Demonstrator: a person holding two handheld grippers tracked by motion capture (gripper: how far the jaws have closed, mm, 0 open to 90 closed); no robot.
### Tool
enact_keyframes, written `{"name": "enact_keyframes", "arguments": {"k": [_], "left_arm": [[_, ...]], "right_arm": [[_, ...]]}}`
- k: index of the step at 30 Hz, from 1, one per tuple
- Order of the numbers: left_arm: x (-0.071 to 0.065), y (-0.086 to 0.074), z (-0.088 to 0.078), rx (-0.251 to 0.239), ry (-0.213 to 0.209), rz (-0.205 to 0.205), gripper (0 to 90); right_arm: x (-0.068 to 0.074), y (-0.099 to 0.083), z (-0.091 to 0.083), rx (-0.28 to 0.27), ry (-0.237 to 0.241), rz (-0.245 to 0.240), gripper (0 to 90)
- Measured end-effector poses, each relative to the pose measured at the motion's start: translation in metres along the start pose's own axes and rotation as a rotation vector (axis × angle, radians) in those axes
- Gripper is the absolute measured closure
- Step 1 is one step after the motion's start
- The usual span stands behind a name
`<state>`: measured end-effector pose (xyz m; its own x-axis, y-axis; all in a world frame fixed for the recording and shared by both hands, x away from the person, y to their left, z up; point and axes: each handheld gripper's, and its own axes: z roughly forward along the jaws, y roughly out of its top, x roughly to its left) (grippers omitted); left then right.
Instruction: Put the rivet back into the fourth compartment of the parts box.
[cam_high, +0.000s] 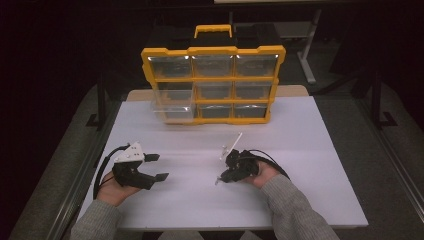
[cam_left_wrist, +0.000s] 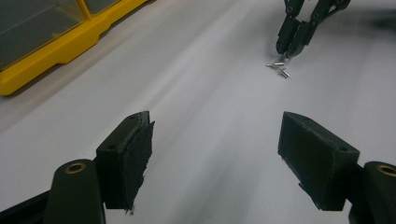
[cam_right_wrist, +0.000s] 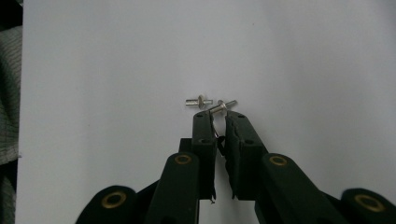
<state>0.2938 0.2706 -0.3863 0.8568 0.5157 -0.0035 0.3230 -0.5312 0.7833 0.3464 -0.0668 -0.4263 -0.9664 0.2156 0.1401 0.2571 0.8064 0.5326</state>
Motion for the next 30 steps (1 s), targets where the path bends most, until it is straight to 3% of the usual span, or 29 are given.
{"name": "enact_keyframes", "arguments": {"k": [30], "left_arm": [[0.002, -0.001, -0.003, -0.011, 0.014, 0.000, 25.5]], "right_arm": [[-0.035, 0.026, -0.062, -0.104, -0.012, 0.046, 81.1]]}}
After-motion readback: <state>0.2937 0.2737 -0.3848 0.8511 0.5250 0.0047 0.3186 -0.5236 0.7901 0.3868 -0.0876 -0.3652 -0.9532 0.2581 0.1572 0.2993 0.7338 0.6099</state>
